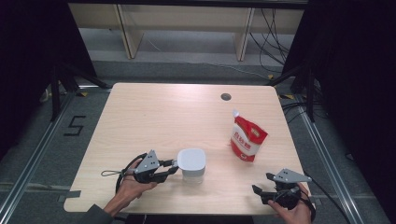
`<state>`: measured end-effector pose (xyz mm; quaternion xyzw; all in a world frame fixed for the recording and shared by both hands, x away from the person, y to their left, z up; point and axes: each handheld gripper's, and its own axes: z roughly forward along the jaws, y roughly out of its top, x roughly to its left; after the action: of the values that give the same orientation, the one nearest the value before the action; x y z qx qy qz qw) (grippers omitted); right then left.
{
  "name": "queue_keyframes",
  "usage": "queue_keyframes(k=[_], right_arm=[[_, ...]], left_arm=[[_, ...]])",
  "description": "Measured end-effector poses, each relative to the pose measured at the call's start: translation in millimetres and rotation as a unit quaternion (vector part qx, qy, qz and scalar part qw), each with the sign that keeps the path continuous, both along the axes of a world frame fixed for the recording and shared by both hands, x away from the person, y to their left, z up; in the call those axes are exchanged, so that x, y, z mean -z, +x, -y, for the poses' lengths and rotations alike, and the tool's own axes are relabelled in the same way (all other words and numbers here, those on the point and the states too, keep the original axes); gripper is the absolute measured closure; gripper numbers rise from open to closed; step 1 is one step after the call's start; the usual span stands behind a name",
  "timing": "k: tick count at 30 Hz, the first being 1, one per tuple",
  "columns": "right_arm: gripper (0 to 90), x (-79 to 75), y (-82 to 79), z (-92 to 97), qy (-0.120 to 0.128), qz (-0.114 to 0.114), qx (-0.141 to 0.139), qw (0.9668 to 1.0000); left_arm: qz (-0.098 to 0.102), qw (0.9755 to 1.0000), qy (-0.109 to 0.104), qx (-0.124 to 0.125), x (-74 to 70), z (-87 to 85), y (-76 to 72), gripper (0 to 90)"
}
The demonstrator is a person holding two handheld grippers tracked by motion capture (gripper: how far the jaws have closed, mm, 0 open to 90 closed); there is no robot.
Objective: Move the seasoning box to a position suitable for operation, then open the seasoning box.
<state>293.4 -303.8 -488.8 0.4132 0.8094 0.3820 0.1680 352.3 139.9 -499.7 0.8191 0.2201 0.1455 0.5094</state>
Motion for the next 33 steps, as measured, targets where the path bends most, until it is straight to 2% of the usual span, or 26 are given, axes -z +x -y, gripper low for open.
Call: queue_keyframes(k=[2, 3, 4, 5, 6, 7, 8, 12, 13, 15, 16, 18, 21, 23, 24, 25, 26, 27, 28, 32, 33], right_arm=[[26.4, -0.1, -1.0, -0.6, 0.001, -0.003, 0.005, 1.0], [26.4, -0.1, -1.0, -0.6, 0.001, -0.003, 0.005, 1.0], [26.4, -0.5, -0.2, 0.1, -0.007, 0.005, -0.008, 0.9999], [26.4, -0.5, -0.2, 0.1, -0.007, 0.005, -0.008, 0.9999], [26.3, 0.3, 0.6, 0.7, -0.01, 0.007, -0.01, 0.9999], [26.3, 0.3, 0.6, 0.7, -0.01, 0.007, -0.01, 0.9999], [26.4, -0.5, -0.6, 0.4, -0.008, 0.006, -0.008, 0.9999], [26.4, 0.0, -2.8, -2.6, -0.003, -0.011, -0.008, 0.9999], [26.4, 0.3, -1.1, -0.9, -0.011, 0.008, -0.014, 0.9998], [26.4, 0.2, -1.2, -0.3, -0.014, 0.009, -0.013, 0.9998], [26.4, -0.1, -1.4, 0.0, -0.012, 0.002, -0.014, 0.9998], [26.4, 0.1, -2.1, -0.1, -0.008, 0.004, -0.011, 0.9999], [26.4, 0.4, -2.2, -0.3, -0.007, 0.003, -0.012, 0.9999], [26.4, 0.5, -2.8, -0.3, -0.007, 0.004, -0.011, 0.9999], [26.4, 0.7, -3.4, -0.7, -0.002, -0.004, -0.01, 0.9999], [26.4, 0.5, -4.6, -0.7, -0.004, -0.001, -0.004, 1.0], [26.4, 0.3, -6.5, -1.2, 0.001, -0.012, 0.002, 0.9999], [26.4, 0.3, -6.5, -1.2, 0.001, -0.012, 0.002, 0.9999], [26.4, 0.5, -4.4, 0.8, -0.007, 0.003, -0.007, 0.9999], [26.4, 0.5, -4.2, 0.8, -0.01, 0.003, -0.008, 0.9999], [26.4, 0.7, -4.4, 0.8, -0.009, 0.003, -0.009, 0.9999]], left_arm=[[0.001, 1.0, -0.002, 0.001, -2.0, -0.9, -0.1, 53.5], [0.001, 1.0, -0.002, 0.001, -2.0, -0.9, -0.1, 51.7], [0.002, 0.9999, -0.005, -0.015, -5.7, -3.0, -4.5, 47.0], [0.002, 0.9999, -0.005, -0.015, -5.7, -3.0, -4.5, 41.2], [-0.012, 0.9991, -0.02, -0.037, -9.2, -5.7, -8.5, 35.5], [-0.012, 0.9991, -0.02, -0.037, -9.2, -5.7, -8.5, 32.4], [-0.025, 0.9983, -0.032, -0.042, -13.7, -9.7, -13.5, 31.6], [-0.029, 0.998, -0.035, -0.043, -20.2, -12.3, -23.4, 29.3], [-0.027, 0.9984, -0.031, -0.04, -22.4, -13.3, -25.1, 29.3], [-0.027, 0.9983, -0.032, -0.04, -25.3, -14.0, -27.1, 29.3], [-0.03, 0.9981, -0.033, -0.042, -26.4, -14.8, -27.4, 29.5], [-0.053, 0.9958, -0.049, -0.056, -27.5, -14.4, -30.6, 30.3], [-0.047, 0.9967, -0.044, -0.049, -28.4, -16.0, -30.4, 30.3], [-0.05, 0.9964, -0.042, -0.054, -29.8, -16.7, -33.0, 30.4], [-0.058, 0.9956, -0.048, -0.056, -30.0, -16.4, -34.5, 30.4], [-0.06, 0.9954, -0.048, -0.057, -30.3, -16.1, -35.7, 30.4], [-0.062, 0.9952, -0.049, -0.057, -30.8, -15.4, -37.4, 30.4], [-0.062, 0.9952, -0.049, -0.057, -30.8, -15.4, -37.4, 30.4], [-0.06, 0.9953, -0.05, -0.057, -31.2, -14.6, -38.1, 30.4], [-0.055, 0.996, -0.043, -0.056, -34.4, -14.4, -37.9, 30.1], [-0.056, 0.9956, -0.048, -0.058, -35.1, -13.4, -37.5, 29.4]])
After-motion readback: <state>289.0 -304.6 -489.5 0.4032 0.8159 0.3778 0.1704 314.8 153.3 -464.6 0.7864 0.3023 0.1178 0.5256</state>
